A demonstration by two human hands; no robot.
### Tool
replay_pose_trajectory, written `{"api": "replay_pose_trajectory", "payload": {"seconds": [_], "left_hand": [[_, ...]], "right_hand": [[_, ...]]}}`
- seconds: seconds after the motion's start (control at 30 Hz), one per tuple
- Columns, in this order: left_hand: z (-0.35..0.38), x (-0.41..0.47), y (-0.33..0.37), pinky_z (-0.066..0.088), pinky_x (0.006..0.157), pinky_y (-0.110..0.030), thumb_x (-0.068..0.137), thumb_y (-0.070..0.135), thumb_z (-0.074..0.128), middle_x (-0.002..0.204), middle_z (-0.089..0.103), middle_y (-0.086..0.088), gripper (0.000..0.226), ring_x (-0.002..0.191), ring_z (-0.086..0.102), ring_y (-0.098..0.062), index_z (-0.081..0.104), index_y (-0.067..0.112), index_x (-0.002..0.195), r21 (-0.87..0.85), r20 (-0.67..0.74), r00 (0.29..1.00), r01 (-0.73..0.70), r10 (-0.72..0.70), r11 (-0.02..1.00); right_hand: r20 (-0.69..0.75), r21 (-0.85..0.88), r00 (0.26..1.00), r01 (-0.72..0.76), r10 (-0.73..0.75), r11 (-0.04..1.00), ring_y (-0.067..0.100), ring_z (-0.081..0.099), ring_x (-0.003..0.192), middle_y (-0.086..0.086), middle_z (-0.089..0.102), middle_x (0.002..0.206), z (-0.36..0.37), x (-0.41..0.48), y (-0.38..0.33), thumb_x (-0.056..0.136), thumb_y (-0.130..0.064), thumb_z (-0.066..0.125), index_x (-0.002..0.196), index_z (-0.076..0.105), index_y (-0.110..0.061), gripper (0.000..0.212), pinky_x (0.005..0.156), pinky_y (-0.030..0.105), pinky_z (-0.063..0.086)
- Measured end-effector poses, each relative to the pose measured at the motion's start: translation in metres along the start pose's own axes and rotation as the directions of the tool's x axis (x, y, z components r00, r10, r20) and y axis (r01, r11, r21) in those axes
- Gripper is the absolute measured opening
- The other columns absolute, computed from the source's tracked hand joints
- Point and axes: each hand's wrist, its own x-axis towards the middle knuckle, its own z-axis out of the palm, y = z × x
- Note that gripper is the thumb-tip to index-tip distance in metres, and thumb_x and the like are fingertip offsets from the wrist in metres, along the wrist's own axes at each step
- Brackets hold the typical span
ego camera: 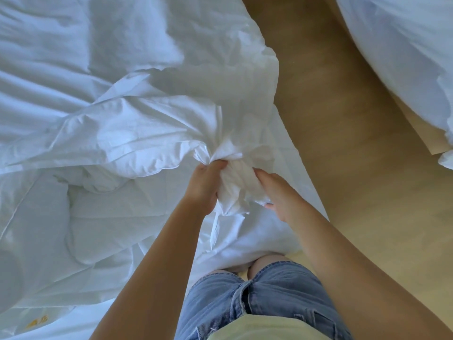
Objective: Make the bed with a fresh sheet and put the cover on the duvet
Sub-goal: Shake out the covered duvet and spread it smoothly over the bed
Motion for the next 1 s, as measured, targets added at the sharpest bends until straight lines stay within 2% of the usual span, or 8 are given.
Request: {"api": "replay_pose_trajectory", "payload": {"seconds": [0.2, 0.33, 0.47, 0.57, 0.63, 0.7, 0.8, 1.0], "left_hand": [[-0.007, -0.009, 0.004, 0.052, 0.059, -0.021, 0.093, 0.024, 0.048, 0.079, 0.074, -0.002, 0.025, 0.076, 0.070, -0.013, 0.071, 0.014, 0.091, 0.216, 0.155, 0.986, 0.031, -0.066, 0.976], [-0.008, -0.020, 0.017, 0.055, 0.063, -0.026, 0.078, 0.044, 0.069, 0.080, 0.073, -0.005, 0.036, 0.078, 0.070, -0.020, 0.070, 0.011, 0.090, 0.332, 0.012, 1.000, 0.005, -0.009, 0.943], [-0.012, -0.030, 0.029, 0.038, 0.049, -0.026, 0.067, 0.060, 0.069, 0.065, 0.060, 0.002, 0.048, 0.063, 0.060, -0.015, 0.055, 0.015, 0.076, 0.916, -0.186, 0.958, 0.090, 0.217, 0.391], [-0.014, -0.032, 0.035, 0.029, 0.047, -0.024, 0.081, 0.036, 0.060, 0.060, 0.053, 0.005, 0.021, 0.059, 0.053, -0.015, 0.055, 0.018, 0.071, 0.974, -0.136, 0.911, 0.050, 0.390, 0.222], [-0.016, -0.028, 0.035, 0.034, 0.050, -0.027, 0.086, 0.030, 0.055, 0.061, 0.055, 0.004, 0.021, 0.060, 0.053, -0.018, 0.056, 0.018, 0.069, 0.952, -0.021, 0.899, -0.116, 0.438, 0.282], [-0.020, -0.023, 0.036, 0.044, 0.061, -0.026, 0.091, 0.024, 0.054, 0.071, 0.061, 0.005, 0.018, 0.072, 0.060, -0.018, 0.059, 0.022, 0.074, 0.761, 0.053, 0.909, -0.305, 0.414, 0.572], [-0.027, -0.017, 0.036, 0.052, 0.074, -0.022, 0.096, 0.015, 0.049, 0.088, 0.072, 0.007, 0.019, 0.088, 0.067, -0.010, 0.066, 0.025, 0.094, 0.342, 0.126, 0.948, -0.318, 0.292, 0.884], [-0.032, 0.000, 0.044, 0.049, 0.055, -0.016, 0.088, 0.025, 0.059, 0.067, 0.071, 0.011, 0.020, 0.067, 0.067, -0.004, 0.071, 0.028, 0.072, 0.370, 0.008, 0.979, -0.192, 0.203, 0.909]], "right_hand": [[0.088, 0.108, 0.970, 0.218, -0.228, 0.970, 0.017, 0.063, 0.105, 0.000, 0.070, 0.110, 0.012, 0.002, -0.004, 0.088, -0.036, 0.060, 0.114, 0.066, -0.022, 0.030, 0.097, 0.038, 0.049], [0.047, 0.109, 0.953, 0.293, -0.300, 0.950, 0.014, 0.065, 0.094, 0.002, 0.067, 0.109, 0.019, 0.003, -0.007, 0.088, -0.028, 0.062, 0.113, 0.061, -0.022, 0.026, 0.079, 0.026, 0.053], [0.062, 0.059, 0.949, 0.307, -0.311, 0.950, 0.026, 0.064, 0.099, 0.014, 0.063, 0.113, 0.033, 0.003, -0.006, 0.088, -0.025, 0.063, 0.116, 0.058, -0.019, 0.029, 0.091, 0.042, 0.052], [0.118, 0.127, 0.932, 0.329, -0.343, 0.936, 0.026, 0.064, 0.102, 0.013, 0.065, 0.113, 0.042, 0.002, -0.003, 0.089, -0.023, 0.063, 0.118, 0.058, -0.019, 0.030, 0.093, 0.042, 0.051], [0.108, 0.156, 0.927, 0.342, -0.360, 0.927, 0.016, 0.066, 0.096, 0.008, 0.066, 0.109, 0.044, 0.002, -0.003, 0.090, -0.023, 0.062, 0.115, 0.059, -0.020, 0.026, 0.084, 0.029, 0.054], [0.085, 0.140, 0.922, 0.365, -0.379, 0.920, 0.006, 0.066, 0.088, 0.003, 0.069, 0.103, 0.043, 0.002, -0.007, 0.091, -0.022, 0.059, 0.111, 0.062, -0.021, 0.021, 0.073, 0.018, 0.053], [0.069, 0.109, 0.920, 0.379, -0.387, 0.919, 0.021, 0.065, 0.093, 0.010, 0.069, 0.102, 0.041, 0.003, -0.015, 0.090, -0.019, 0.058, 0.108, 0.067, -0.015, 0.020, 0.081, 0.030, 0.051], [0.056, 0.123, 0.921, 0.377, -0.386, 0.918, 0.019, 0.058, 0.091, 0.005, 0.059, 0.099, 0.040, 0.002, -0.025, 0.085, -0.015, 0.064, 0.102, 0.062, -0.017, 0.017, 0.073, 0.024, 0.047]]}}
